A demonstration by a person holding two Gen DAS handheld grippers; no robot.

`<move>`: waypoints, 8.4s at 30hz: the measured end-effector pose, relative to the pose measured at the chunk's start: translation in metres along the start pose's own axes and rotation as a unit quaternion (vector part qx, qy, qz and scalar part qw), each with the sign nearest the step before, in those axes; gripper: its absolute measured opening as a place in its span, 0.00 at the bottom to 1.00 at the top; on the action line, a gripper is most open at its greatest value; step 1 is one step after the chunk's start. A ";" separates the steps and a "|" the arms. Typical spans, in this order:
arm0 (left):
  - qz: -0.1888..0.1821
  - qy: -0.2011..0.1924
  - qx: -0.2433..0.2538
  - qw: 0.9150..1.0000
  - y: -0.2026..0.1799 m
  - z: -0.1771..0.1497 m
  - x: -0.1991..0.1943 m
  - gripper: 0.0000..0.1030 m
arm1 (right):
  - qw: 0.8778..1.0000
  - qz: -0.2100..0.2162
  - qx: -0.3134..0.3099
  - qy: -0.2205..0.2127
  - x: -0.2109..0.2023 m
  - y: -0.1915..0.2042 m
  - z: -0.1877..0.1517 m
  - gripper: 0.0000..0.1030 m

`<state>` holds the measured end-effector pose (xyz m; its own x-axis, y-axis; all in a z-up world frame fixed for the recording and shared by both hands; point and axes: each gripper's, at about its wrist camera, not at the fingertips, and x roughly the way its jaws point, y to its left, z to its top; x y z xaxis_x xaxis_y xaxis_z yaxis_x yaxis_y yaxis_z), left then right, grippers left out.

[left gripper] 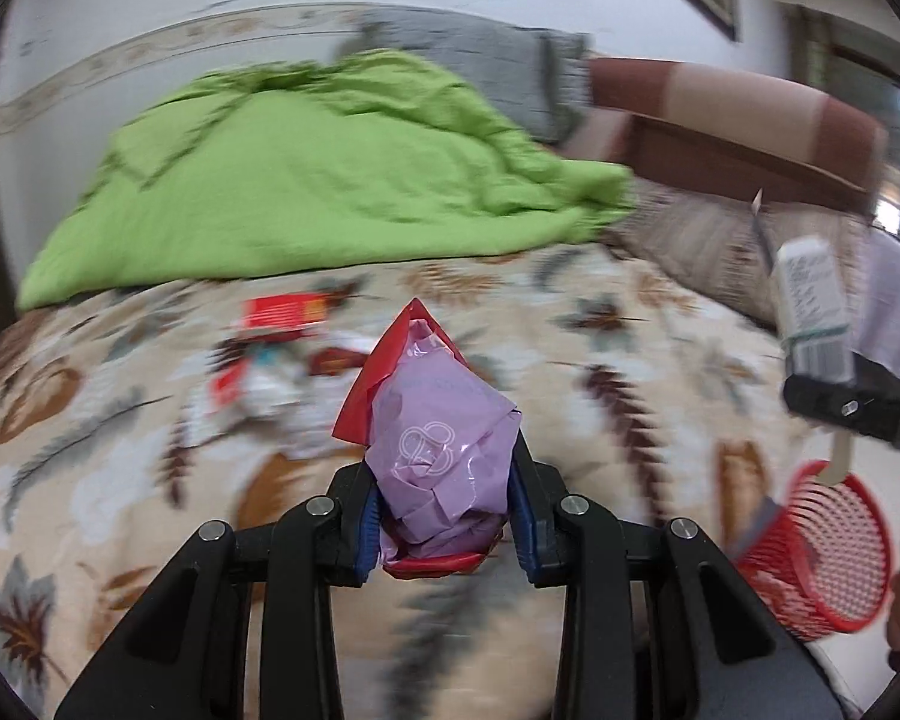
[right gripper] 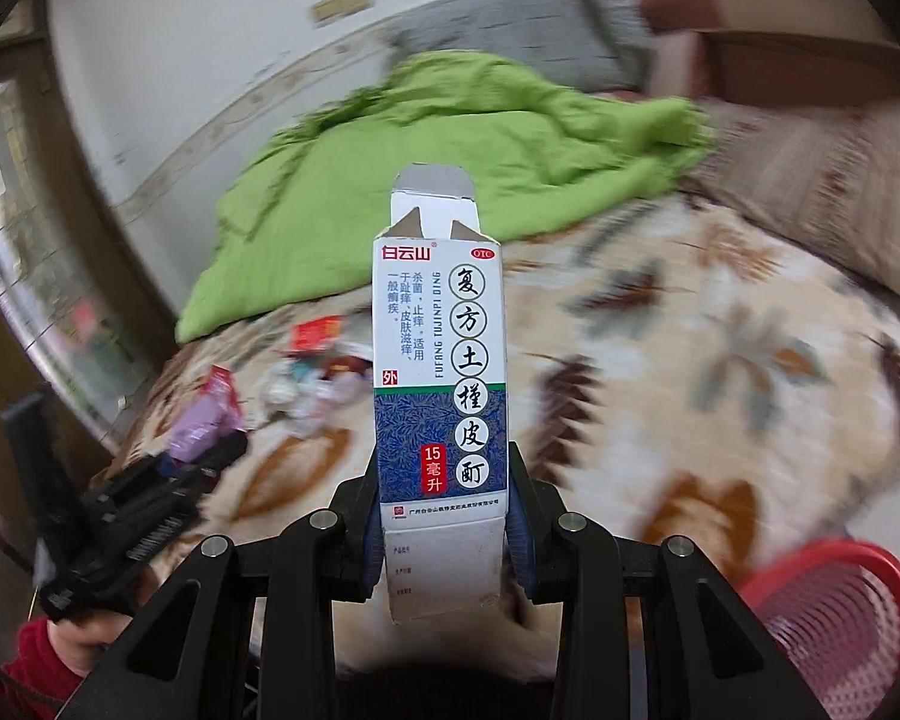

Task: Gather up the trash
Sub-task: 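Carry wrapper and medicine box to the red basket and open both tools, then move both empty tools back over the trash pile, then grasp the clear plastic bag with the right tool while the left tool grasps the white plastic bag, then lift the clear and white plastic bags off the bed with both tools, then carry both bags to the red basket and open both tools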

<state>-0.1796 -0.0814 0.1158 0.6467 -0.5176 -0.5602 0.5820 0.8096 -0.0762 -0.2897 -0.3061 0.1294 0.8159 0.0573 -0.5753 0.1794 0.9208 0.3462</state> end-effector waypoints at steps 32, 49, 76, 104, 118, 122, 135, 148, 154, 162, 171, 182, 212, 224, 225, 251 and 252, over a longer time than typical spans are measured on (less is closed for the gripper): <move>-0.265 0.129 0.100 0.950 -0.224 -0.014 0.022 0.62 | 0.978 -0.139 0.154 0.032 -0.107 -0.166 -0.081 0.50; -0.052 0.059 -0.067 0.995 0.019 0.015 0.000 0.62 | 0.998 0.017 0.014 0.061 0.016 -0.006 0.013 0.63; 0.016 0.093 -0.204 0.974 0.269 0.038 0.106 0.66 | 0.977 0.077 -0.001 0.199 0.284 0.141 0.028 0.24; -0.113 0.194 -0.061 0.972 0.136 -0.013 0.077 0.72 | 0.992 0.094 0.036 0.082 0.173 0.073 0.024 0.24; 0.047 0.163 -0.086 0.982 0.120 -0.038 0.078 0.36 | 0.993 0.096 -0.026 0.057 0.150 0.091 0.016 0.24; 0.079 0.127 -0.074 0.986 0.115 -0.036 0.069 0.32 | 0.994 0.090 -0.036 0.056 0.151 0.095 0.014 0.24; 0.160 0.035 -0.072 0.984 0.125 -0.019 0.042 0.32 | 0.992 0.070 -0.090 0.051 0.156 0.117 0.010 0.24; 0.166 0.025 -0.068 0.983 0.125 -0.018 0.039 0.32 | 0.991 0.072 -0.099 0.052 0.159 0.122 0.009 0.24; 0.168 0.026 -0.060 0.984 0.124 -0.018 0.040 0.32 | 0.991 0.074 -0.097 0.051 0.159 0.122 0.008 0.24; 0.166 0.025 -0.059 0.984 0.123 -0.018 0.041 0.32 | 0.991 0.074 -0.097 0.051 0.159 0.122 0.008 0.24; 0.167 0.023 -0.057 0.984 0.121 -0.018 0.040 0.32 | 0.991 0.075 -0.097 0.048 0.157 0.123 0.010 0.24; 0.156 0.016 -0.045 0.987 0.111 -0.015 0.033 0.32 | 0.992 0.086 -0.078 0.040 0.138 0.120 0.013 0.24; 0.030 -0.002 0.036 0.999 -0.016 0.004 -0.018 0.32 | 0.999 0.043 -0.015 -0.028 -0.005 0.028 0.008 0.24; -0.173 0.057 0.109 0.977 -0.149 0.012 -0.013 0.32 | 0.992 -0.093 0.073 -0.042 -0.114 -0.096 -0.031 0.24; -0.189 0.065 0.113 0.973 -0.160 0.012 -0.010 0.32 | 0.991 -0.101 0.081 -0.040 -0.120 -0.106 -0.036 0.24; -0.256 0.126 0.099 0.953 -0.206 0.008 0.014 0.55 | 0.990 -0.106 0.096 0.004 -0.118 -0.140 -0.056 0.46; -0.248 0.123 0.093 0.956 -0.197 0.009 0.014 0.55 | 0.992 -0.096 0.086 0.005 -0.111 -0.132 -0.049 0.46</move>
<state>-0.2805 -0.2506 0.1308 0.1461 -0.7262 -0.6717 0.8792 0.4066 -0.2484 -0.4310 -0.4155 0.1114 0.7521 -0.1082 -0.6501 0.4233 0.8354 0.3507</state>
